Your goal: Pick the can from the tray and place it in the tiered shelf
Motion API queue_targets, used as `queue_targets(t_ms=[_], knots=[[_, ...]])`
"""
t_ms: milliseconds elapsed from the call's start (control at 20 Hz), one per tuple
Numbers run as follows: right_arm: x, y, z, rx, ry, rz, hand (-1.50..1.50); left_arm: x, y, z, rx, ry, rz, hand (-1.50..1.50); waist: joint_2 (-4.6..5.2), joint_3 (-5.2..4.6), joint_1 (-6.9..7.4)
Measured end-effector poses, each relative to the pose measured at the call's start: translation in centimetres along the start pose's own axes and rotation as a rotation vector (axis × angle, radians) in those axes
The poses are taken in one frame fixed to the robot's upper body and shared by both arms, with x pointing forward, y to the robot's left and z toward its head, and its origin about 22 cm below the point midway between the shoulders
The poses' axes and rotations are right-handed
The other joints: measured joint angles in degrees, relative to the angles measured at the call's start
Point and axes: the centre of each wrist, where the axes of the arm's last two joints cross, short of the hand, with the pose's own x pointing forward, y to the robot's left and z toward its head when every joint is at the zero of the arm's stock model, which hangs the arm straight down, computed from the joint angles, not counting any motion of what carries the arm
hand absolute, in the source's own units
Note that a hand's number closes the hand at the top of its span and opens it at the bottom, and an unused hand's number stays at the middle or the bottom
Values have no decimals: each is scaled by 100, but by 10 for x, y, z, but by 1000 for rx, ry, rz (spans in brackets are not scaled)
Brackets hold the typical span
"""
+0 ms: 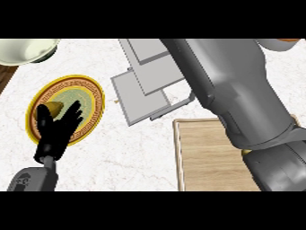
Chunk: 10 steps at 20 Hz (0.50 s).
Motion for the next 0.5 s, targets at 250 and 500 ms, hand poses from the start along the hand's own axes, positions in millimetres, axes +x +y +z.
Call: queue_targets(t_ms=[250, 500], knots=[[-2, 10, -1, -6, 3, 13, 150, 0, -1, 0, 3, -10, 4, 0, 19, 3, -9], [-2, 15, 0, -11, -8, 7, 150, -2, 8, 3, 10, -8, 2, 0, 10, 6, -31]])
